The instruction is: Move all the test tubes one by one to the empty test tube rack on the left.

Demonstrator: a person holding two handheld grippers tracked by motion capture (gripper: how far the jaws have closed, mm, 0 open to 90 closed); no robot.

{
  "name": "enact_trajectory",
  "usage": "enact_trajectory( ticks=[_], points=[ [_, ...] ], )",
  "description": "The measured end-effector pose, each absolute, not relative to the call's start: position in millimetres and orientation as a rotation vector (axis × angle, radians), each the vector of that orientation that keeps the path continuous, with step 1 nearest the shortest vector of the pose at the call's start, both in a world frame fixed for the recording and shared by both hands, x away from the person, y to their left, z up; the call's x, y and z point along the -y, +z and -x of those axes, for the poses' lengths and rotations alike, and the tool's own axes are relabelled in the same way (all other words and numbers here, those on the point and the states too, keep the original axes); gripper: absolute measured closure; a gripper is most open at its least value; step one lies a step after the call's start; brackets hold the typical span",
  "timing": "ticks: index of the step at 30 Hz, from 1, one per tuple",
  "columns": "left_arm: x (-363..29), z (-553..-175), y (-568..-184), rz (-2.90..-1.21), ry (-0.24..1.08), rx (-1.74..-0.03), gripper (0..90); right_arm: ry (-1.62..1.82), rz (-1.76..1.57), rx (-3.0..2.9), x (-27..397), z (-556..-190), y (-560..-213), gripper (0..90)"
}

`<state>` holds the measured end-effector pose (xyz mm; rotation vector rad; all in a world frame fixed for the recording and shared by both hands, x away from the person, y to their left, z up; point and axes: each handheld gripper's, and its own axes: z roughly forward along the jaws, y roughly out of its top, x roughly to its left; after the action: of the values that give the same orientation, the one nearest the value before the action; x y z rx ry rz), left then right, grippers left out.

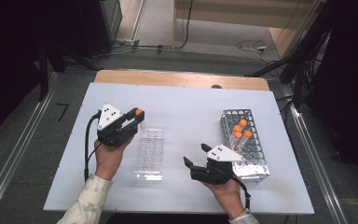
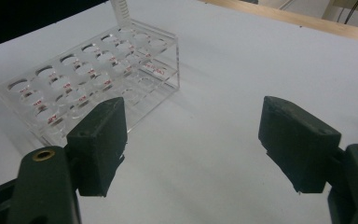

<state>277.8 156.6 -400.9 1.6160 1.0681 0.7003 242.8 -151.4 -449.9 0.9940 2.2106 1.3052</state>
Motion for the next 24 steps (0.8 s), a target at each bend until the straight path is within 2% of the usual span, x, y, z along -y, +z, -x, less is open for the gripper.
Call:
enact_trajectory(
  ticks=[24],
  points=[
    [-151, -283, -444, -1.689, 0.667, -1.117, 69.5, 1.304, -0.994, -2.210, 151, -242, -451, 22.5]
  ],
)
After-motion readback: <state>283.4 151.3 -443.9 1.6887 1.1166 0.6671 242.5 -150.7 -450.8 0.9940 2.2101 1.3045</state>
